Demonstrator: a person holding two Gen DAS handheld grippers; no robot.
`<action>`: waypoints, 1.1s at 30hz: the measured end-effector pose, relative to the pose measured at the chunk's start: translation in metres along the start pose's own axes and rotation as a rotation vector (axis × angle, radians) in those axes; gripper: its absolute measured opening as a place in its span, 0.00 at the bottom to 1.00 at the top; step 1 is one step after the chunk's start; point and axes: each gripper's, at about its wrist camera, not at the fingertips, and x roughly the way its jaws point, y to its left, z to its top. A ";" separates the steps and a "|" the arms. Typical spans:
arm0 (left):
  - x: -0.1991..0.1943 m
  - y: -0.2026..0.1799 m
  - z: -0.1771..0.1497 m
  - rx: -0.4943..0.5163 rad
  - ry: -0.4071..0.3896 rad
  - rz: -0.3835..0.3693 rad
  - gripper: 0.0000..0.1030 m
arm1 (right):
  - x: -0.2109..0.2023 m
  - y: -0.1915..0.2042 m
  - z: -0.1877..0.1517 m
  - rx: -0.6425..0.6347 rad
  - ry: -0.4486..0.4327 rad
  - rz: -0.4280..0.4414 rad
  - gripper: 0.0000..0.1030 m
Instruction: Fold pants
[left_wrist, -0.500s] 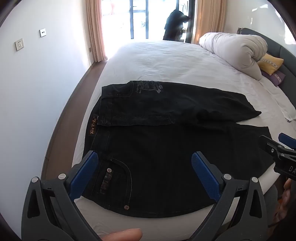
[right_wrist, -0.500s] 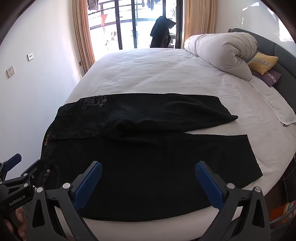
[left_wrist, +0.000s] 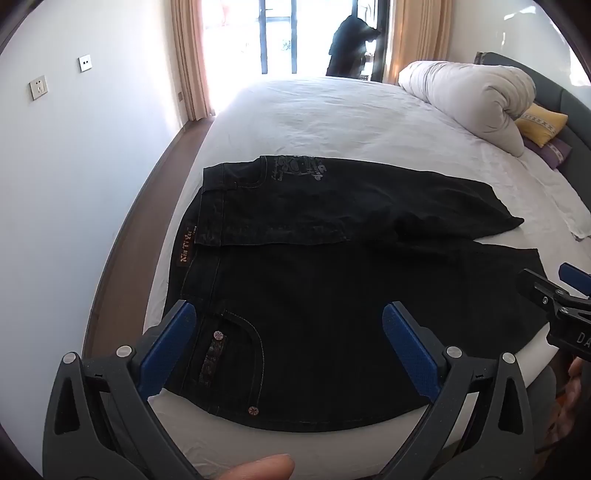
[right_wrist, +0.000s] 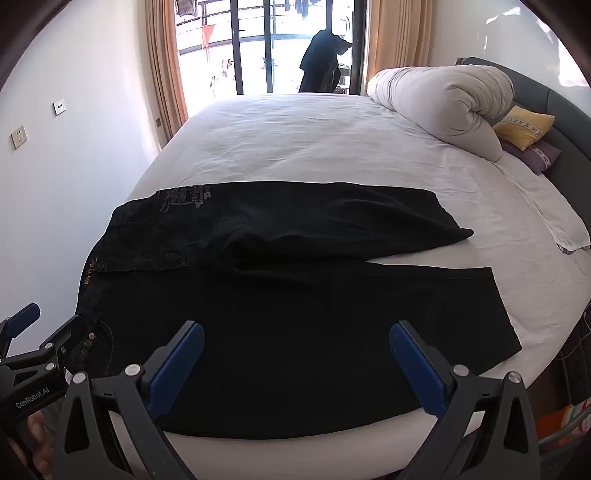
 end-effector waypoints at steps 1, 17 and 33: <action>0.000 0.000 0.000 0.001 0.001 0.002 1.00 | 0.000 0.000 -0.001 -0.001 -0.001 -0.002 1.00; 0.003 -0.002 -0.007 0.005 0.003 0.005 1.00 | 0.000 -0.002 -0.011 -0.007 0.004 -0.007 1.00; 0.004 -0.001 -0.006 0.004 0.007 0.003 1.00 | 0.001 0.000 -0.012 -0.012 0.013 -0.009 1.00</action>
